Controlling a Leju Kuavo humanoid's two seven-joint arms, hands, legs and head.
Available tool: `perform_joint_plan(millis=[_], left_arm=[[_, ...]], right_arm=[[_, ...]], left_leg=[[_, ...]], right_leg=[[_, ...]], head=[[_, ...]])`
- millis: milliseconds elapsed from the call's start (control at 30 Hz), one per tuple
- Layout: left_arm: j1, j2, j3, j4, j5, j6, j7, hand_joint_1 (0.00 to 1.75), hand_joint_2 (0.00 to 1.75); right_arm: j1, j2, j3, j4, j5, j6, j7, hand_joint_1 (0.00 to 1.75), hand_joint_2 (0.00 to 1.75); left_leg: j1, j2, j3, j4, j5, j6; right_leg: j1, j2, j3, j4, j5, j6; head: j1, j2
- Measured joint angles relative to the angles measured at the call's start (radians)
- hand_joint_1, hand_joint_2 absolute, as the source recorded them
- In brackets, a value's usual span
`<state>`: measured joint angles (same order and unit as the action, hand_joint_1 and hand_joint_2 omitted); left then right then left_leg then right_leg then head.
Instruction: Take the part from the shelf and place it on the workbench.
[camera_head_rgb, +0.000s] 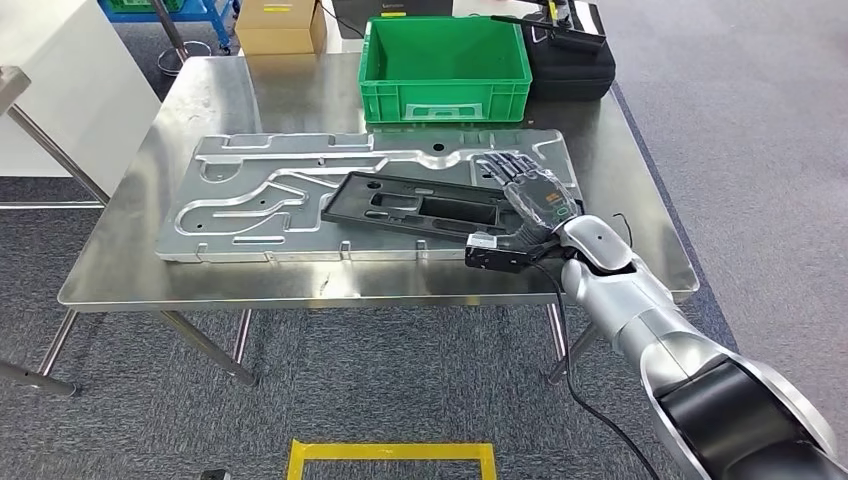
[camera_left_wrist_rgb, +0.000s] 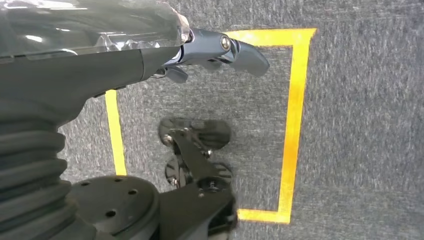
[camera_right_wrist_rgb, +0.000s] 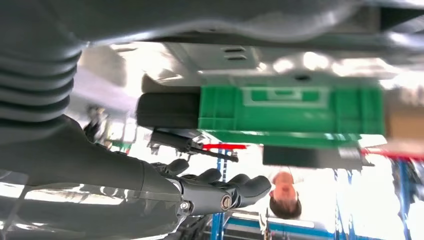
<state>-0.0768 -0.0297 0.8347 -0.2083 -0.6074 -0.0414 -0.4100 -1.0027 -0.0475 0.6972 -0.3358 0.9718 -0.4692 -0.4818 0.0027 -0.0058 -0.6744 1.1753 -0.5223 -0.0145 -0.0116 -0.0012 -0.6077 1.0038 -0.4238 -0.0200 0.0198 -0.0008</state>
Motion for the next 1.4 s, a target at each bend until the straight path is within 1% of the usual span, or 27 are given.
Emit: perform_joint_plan(millis=[33, 67, 100, 133, 167, 233, 300, 400, 467, 533, 567, 600, 633, 733, 800, 900, 933, 967, 1033, 1067, 1100, 1133, 1233, 1267, 1300, 1367, 1400], left_arm=[[0.000, 0.000, 0.000, 0.000, 0.000, 0.000, 0.001, 0.00, 0.00], [0.001, 0.000, 0.000, 0.000, -0.001, 0.000, 0.002, 0.00, 0.00], [0.002, 0.000, 0.000, 0.000, 0.000, 0.000, 0.003, 0.00, 0.00], [0.003, 0.001, 0.001, 0.000, 0.000, 0.000, 0.005, 0.00, 0.00], [0.004, 0.001, 0.001, 0.000, 0.001, 0.000, 0.005, 0.00, 0.00], [0.005, 0.000, 0.004, 0.000, 0.008, -0.004, 0.000, 0.00, 0.00], [0.007, -0.001, 0.011, 0.000, 0.021, -0.016, -0.015, 0.00, 0.00], [0.017, -0.009, 0.030, 0.000, 0.046, -0.038, -0.034, 0.00, 0.00], [0.023, -0.014, 0.046, 0.000, 0.060, -0.044, -0.041, 0.00, 0.00], [0.029, -0.020, 0.064, 0.000, 0.070, -0.040, -0.044, 0.00, 0.00], [0.032, -0.024, 0.072, 0.000, 0.073, -0.037, -0.044, 0.00, 0.00], [0.036, -0.028, 0.080, 0.000, 0.074, -0.034, -0.043, 0.00, 0.00], [0.040, -0.030, 0.086, 0.000, 0.074, -0.032, -0.042, 0.00, 0.00], [0.048, -0.041, 0.104, 0.000, 0.071, -0.028, -0.038, 0.00, 0.00], [0.047, -0.046, 0.112, 0.000, 0.065, -0.025, -0.036, 0.00, 0.00], [0.044, -0.047, 0.120, 0.000, 0.053, -0.024, -0.033, 0.00, 0.00], [0.045, -0.047, 0.122, 0.000, 0.049, -0.024, -0.033, 0.00, 0.00], [0.045, -0.047, 0.124, 0.000, 0.046, -0.023, -0.032, 0.00, 0.00], [0.044, -0.047, 0.127, 0.000, 0.038, -0.023, -0.031, 0.00, 0.00], [0.043, -0.047, 0.127, 0.000, 0.034, -0.023, -0.030, 0.00, 0.00], [0.043, -0.047, 0.128, 0.000, 0.032, -0.024, -0.030, 0.00, 0.00], [0.043, -0.047, 0.129, 0.000, 0.030, -0.024, -0.031, 0.00, 0.00], [0.040, -0.045, 0.133, 0.000, 0.026, -0.024, -0.038, 0.00, 0.00], [0.038, -0.045, 0.135, 0.000, 0.023, -0.024, -0.043, 0.00, 0.00], [0.037, -0.045, 0.135, 0.000, 0.018, -0.025, -0.047, 0.00, 0.00], [0.039, -0.044, 0.135, 0.000, 0.005, -0.031, -0.056, 0.00, 0.00], [0.040, -0.044, 0.135, 0.000, -0.003, -0.035, -0.059, 0.00, 0.00]], right_arm=[[0.008, 0.000, -0.017, -0.006, -0.033, -0.003, -0.031, 0.00, 0.00], [0.019, 0.000, -0.035, -0.018, -0.073, -0.001, -0.066, 0.00, 0.00], [0.036, 0.000, -0.058, -0.042, -0.131, 0.006, -0.105, 0.00, 0.00], [0.057, 0.000, -0.086, -0.084, -0.208, 0.014, -0.145, 0.00, 0.00], [0.081, 0.000, -0.114, -0.142, -0.290, 0.021, -0.175, 0.00, 0.00], [0.133, -0.009, -0.170, -0.299, -0.415, 0.016, -0.199, 0.00, 0.00], [0.207, -0.032, -0.222, -0.479, -0.430, -0.033, -0.190, 0.00, 0.00], [0.377, -0.076, -0.332, -0.778, -0.333, -0.167, -0.177, 0.00, 0.00], [0.518, -0.094, -0.442, -0.960, -0.255, -0.218, -0.186, 0.00, 0.00], [0.681, -0.098, -0.582, -1.112, -0.211, -0.231, -0.203, 0.00, 0.00], [0.765, -0.098, -0.656, -1.175, -0.208, -0.232, -0.208, 0.00, 0.00], [0.843, -0.098, -0.727, -1.224, -0.216, -0.232, -0.209, 0.00, 0.00], [0.913, -0.097, -0.800, -1.259, -0.227, -0.232, -0.208, 0.00, 0.00], [1.068, -0.086, -1.001, -1.301, -0.228, -0.212, -0.208, 0.00, 0.00], [1.126, -0.065, -1.119, -1.291, -0.188, -0.166, -0.209, 0.00, 0.00], [1.161, -0.021, -1.281, -1.224, -0.114, -0.090, -0.210, 0.00, 0.00], [1.164, -0.008, -1.326, -1.195, -0.092, -0.074, -0.209, 0.00, 0.00], [1.163, 0.002, -1.369, -1.155, -0.067, -0.065, -0.210, 0.00, 0.00], [1.150, 0.017, -1.459, -1.026, 0.011, -0.065, -0.209, 0.00, 0.00], [1.139, 0.022, -1.510, -0.936, 0.058, -0.072, -0.209, 0.00, 0.00], [1.129, 0.026, -1.558, -0.845, 0.106, -0.083, -0.206, 0.00, 0.00], [1.117, 0.030, -1.600, -0.752, 0.151, -0.096, -0.198, 0.00, 0.00], [1.081, 0.035, -1.681, -0.496, 0.267, -0.097, -0.131, 0.00, 0.00], [1.070, 0.036, -1.699, -0.419, 0.296, -0.075, -0.092, 0.00, 0.00], [1.060, 0.037, -1.713, -0.349, 0.319, -0.038, -0.043, 0.00, 0.00], [1.044, 0.040, -1.738, -0.221, 0.355, 0.086, 0.095, 0.00, 0.00], [1.038, 0.043, -1.748, -0.168, 0.366, 0.162, 0.170, 0.00, 0.00]], left_leg=[[0.005, 0.000, -0.028, 0.063, -0.025, -0.005], [0.009, 0.000, -0.047, 0.101, -0.034, -0.009], [0.013, 0.001, -0.049, 0.104, -0.024, -0.013], [0.017, 0.001, -0.031, 0.068, 0.003, -0.017], [0.021, 0.002, 0.000, 0.003, 0.038, -0.020], [0.022, 0.001, 0.059, -0.111, 0.078, -0.019], [0.019, -0.003, 0.075, -0.143, 0.077, -0.008], [0.020, -0.011, 0.078, -0.150, 0.081, 0.016], [0.021, -0.014, 0.082, -0.155, 0.082, 0.030], [0.019, -0.018, 0.082, -0.155, 0.079, 0.039], [0.016, -0.020, 0.082, -0.155, 0.078, 0.041], [0.014, -0.022, 0.083, -0.155, 0.077, 0.043], [0.011, -0.023, 0.084, -0.155, 0.076, 0.044], [0.002, -0.020, 0.087, -0.154, 0.074, 0.042], [-0.003, -0.016, 0.088, -0.153, 0.073, 0.036], [-0.005, -0.013, 0.087, -0.146, 0.064, 0.023], [-0.005, -0.010, 0.082, -0.128, 0.043, 0.018], [-0.005, -0.007, 0.070, -0.090, 0.007, 0.014], [0.000, -0.003, 0.036, 0.029, -0.081, 0.007], [0.002, -0.001, 0.024, 0.082, -0.113, 0.005], [0.003, -0.001, 0.029, 0.105, -0.125, 0.002], [0.004, -0.001, 0.053, 0.088, -0.118, 0.001], [0.005, -0.001, 0.197, -0.118, -0.056, 0.004], [0.004, -0.002, 0.225, -0.165, -0.044, 0.008], [0.001, -0.002, 0.235, -0.186, -0.039, 0.014], [-0.003, -0.001, 0.227, -0.187, -0.022, 0.027], [-0.003, 0.002, 0.222, -0.189, -0.011, 0.034]], right_leg=[[0.000, 0.000, 0.000, 0.000, 0.000, -0.001], [-0.001, 0.000, 0.000, 0.001, -0.001, 0.000], [-0.002, 0.000, 0.001, 0.002, -0.001, 0.001], [-0.003, 0.000, 0.001, 0.004, -0.003, 0.003], [-0.005, 0.001, 0.001, 0.008, -0.006, 0.007], [-0.005, 0.001, -0.002, 0.017, -0.013, 0.019], [-0.001, -0.001, -0.004, 0.020, -0.015, 0.031], [-0.003, -0.006, 0.001, 0.027, -0.029, 0.048], [-0.005, -0.004, -0.027, 0.098, -0.078, 0.056], [-0.003, 0.000, -0.091, 0.230, -0.142, 0.059], [-0.003, 0.001, -0.116, 0.279, -0.158, 0.060], [-0.003, 0.001, -0.125, 0.295, -0.157, 0.058], [-0.002, 0.001, -0.113, 0.270, -0.137, 0.055], [0.006, -0.001, -0.012, 0.073, -0.053, 0.035], [0.012, 0.000, 0.016, 0.016, -0.033, 0.029], [0.008, -0.002, 0.015, 0.011, -0.022, 0.021], [0.004, -0.004, 0.013, 0.007, -0.016, 0.016], [0.000, -0.006, 0.009, 0.003, -0.011, 0.010], [-0.001, -0.010, -0.003, 0.003, -0.001, 0.006], [-0.001, -0.012, -0.011, 0.004, 0.005, 0.006], [-0.002, -0.014, -0.019, 0.006, 0.011, 0.008], [-0.003, -0.015, -0.029, 0.008, 0.017, 0.010], [-0.004, -0.012, -0.051, 0.018, 0.035, 0.021], [-0.003, -0.011, -0.054, 0.020, 0.041, 0.028], [-0.002, -0.010, -0.055, 0.020, 0.048, 0.034], [-0.004, -0.007, -0.054, 0.012, 0.066, 0.047], [-0.006, -0.005, -0.057, 0.012, 0.064, 0.052]], head=[[0.000, 0.000], [0.000, 0.000], [0.000, 0.000], [-0.001, 0.000], [0.000, 0.000], [-0.003, 0.000], [-0.006, 0.000], [-0.007, 0.000], [-0.006, 0.000], [-0.006, 0.000], [-0.006, 0.000], [-0.006, 0.000], [-0.006, 0.000], [-0.006, 0.000], [-0.007, 0.000], [-0.008, 0.000], [-0.009, 0.000], [-0.012, 0.000], [-0.017, 0.000], [-0.018, 0.000], [-0.018, 0.000], [-0.018, 0.000], [-0.018, 0.000], [-0.018, 0.000], [-0.017, 0.000], [-0.016, 0.000], [-0.016, 0.000]])
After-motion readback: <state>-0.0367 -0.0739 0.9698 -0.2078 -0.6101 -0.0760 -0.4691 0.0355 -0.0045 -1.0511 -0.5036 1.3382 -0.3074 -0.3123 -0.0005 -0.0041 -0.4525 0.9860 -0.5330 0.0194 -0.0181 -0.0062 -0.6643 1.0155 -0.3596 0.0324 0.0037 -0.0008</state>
